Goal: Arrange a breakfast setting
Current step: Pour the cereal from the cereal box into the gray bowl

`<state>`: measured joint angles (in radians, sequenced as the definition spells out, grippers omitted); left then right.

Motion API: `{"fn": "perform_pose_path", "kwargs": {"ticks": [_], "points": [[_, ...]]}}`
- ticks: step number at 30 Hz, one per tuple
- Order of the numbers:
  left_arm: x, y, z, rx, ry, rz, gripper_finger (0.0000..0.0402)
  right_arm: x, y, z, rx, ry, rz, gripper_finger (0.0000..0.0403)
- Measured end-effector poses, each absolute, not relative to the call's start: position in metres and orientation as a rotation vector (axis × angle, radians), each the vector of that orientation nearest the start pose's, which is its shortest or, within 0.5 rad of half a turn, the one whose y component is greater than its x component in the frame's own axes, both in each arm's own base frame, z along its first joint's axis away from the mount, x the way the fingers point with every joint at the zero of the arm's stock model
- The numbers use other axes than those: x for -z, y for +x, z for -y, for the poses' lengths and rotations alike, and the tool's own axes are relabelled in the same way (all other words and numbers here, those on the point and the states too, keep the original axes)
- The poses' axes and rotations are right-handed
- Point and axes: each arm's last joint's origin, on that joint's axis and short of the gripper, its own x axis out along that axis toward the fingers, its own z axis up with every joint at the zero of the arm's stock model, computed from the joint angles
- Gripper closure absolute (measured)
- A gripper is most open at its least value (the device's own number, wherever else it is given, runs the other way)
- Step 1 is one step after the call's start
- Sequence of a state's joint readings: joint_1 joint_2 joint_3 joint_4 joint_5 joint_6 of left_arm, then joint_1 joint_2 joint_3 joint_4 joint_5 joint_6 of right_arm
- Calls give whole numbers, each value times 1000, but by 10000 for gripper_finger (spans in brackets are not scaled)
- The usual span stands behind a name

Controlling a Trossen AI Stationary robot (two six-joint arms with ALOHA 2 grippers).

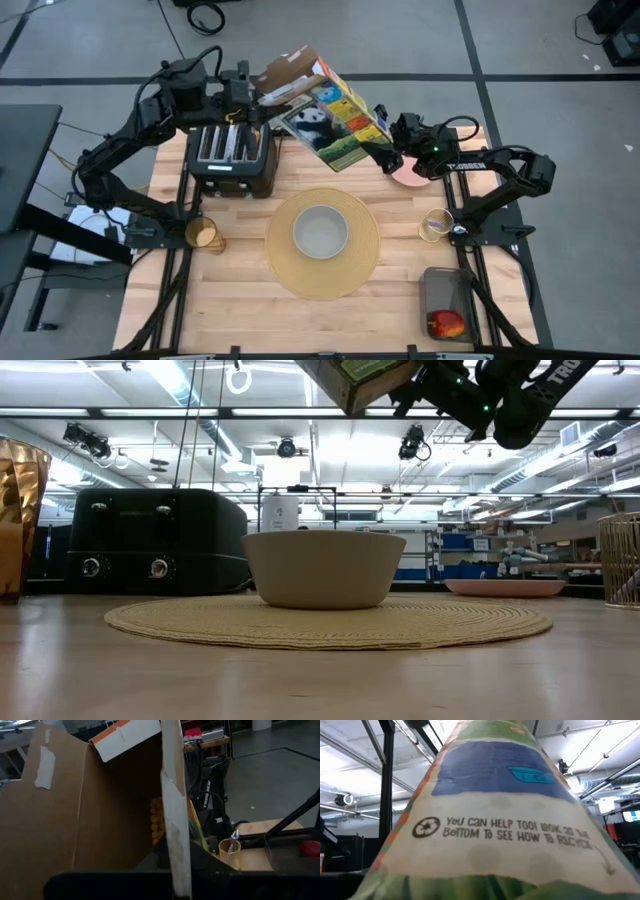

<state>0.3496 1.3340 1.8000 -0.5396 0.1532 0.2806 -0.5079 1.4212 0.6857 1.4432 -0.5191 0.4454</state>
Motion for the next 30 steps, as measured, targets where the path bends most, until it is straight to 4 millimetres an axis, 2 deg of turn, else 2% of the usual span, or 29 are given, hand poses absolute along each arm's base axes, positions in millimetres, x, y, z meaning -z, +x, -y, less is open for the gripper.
{"fn": "perform_pose_path", "kwargs": {"ticks": [5,8,14,19,23,27,30], "points": [[-516,235,-81,-185,231,-99,394,-305,246,120,-146,79,598,133],[-515,235,-81,-184,221,-101,385,-305,246,120,-145,54,596,156],[-519,230,-78,-168,165,-69,307,-305,243,122,-171,36,589,153],[-532,209,-71,-163,93,0,230,-309,238,125,-190,26,588,156],[-547,190,-63,-134,20,122,179,-315,228,130,-214,19,577,155],[-561,162,-53,-127,-5,220,146,-323,215,133,-275,22,528,156],[-562,145,-46,-126,-28,209,138,-332,201,134,-311,18,490,156]]}}
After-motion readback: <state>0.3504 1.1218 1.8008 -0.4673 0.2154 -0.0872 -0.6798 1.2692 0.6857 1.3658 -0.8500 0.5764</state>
